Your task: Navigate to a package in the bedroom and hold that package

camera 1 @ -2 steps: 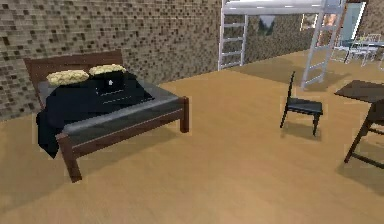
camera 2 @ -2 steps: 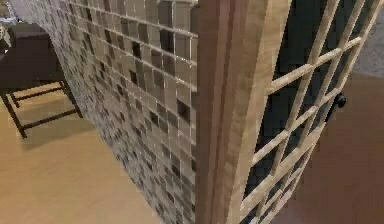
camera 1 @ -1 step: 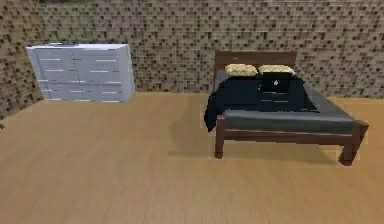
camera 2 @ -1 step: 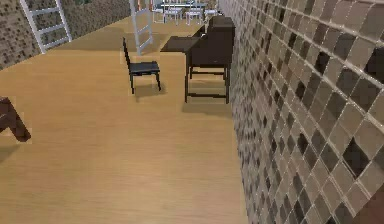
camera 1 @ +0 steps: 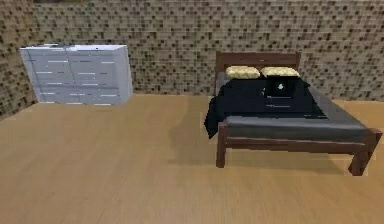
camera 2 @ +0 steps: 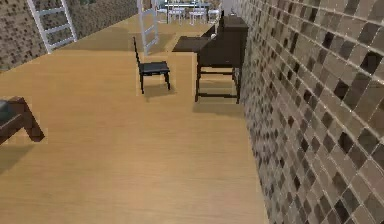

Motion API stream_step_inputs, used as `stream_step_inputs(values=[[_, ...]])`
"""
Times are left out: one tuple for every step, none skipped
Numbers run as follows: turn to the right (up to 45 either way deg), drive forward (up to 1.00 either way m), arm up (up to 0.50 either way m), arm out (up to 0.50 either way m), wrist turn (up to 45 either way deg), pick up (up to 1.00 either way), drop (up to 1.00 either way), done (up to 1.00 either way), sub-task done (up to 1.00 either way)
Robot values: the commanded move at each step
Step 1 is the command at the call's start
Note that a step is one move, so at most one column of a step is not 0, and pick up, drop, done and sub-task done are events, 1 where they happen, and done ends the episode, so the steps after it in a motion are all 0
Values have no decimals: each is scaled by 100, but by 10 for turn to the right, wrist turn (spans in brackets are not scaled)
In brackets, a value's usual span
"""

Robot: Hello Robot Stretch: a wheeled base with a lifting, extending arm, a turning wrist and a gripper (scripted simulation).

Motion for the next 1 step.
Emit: stream_step_inputs(values=[[450,0,0,0,0,0,0,0,0]])
